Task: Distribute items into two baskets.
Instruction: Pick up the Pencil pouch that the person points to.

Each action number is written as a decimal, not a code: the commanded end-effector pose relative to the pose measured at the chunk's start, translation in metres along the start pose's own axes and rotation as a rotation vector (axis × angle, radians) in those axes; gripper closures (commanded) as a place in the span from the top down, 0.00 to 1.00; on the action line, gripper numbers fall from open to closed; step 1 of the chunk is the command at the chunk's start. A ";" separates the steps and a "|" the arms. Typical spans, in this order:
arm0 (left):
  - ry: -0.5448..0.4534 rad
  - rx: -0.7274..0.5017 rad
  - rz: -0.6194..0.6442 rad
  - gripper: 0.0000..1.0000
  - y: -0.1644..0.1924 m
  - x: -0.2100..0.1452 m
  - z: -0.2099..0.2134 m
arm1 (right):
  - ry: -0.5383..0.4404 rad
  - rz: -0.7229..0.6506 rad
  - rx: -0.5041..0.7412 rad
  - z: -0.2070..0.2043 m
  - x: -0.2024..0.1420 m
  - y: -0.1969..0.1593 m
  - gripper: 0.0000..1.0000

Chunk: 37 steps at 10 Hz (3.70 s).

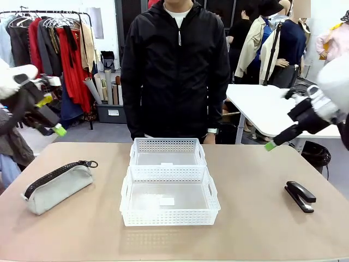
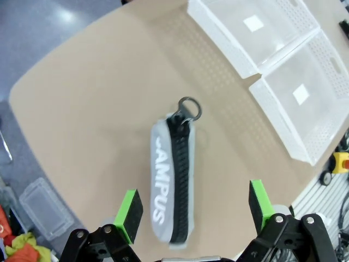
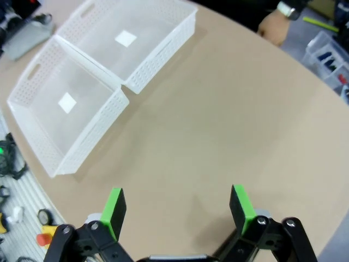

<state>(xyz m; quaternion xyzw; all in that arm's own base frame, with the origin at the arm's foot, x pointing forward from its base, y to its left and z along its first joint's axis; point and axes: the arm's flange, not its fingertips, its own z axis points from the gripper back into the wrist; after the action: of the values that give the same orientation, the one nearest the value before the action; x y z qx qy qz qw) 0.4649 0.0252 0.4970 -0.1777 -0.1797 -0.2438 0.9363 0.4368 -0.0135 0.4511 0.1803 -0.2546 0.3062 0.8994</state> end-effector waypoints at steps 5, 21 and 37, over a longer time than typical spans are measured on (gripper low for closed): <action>-0.177 -0.110 0.072 1.00 0.046 -0.061 0.086 | -0.185 -0.063 0.114 0.071 -0.060 -0.023 1.00; -0.205 -0.139 0.067 1.00 0.053 -0.079 0.083 | -0.262 -0.103 0.051 0.128 -0.089 -0.008 1.00; 0.225 0.146 -0.157 1.00 0.014 0.023 -0.025 | -0.262 -0.103 0.051 0.128 -0.089 -0.008 1.00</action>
<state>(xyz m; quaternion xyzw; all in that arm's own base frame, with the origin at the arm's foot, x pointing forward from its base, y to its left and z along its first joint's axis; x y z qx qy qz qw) 0.4967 0.0188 0.4806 -0.0823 -0.1184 -0.3196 0.9365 0.3374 -0.1219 0.5017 0.2530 -0.3516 0.2389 0.8691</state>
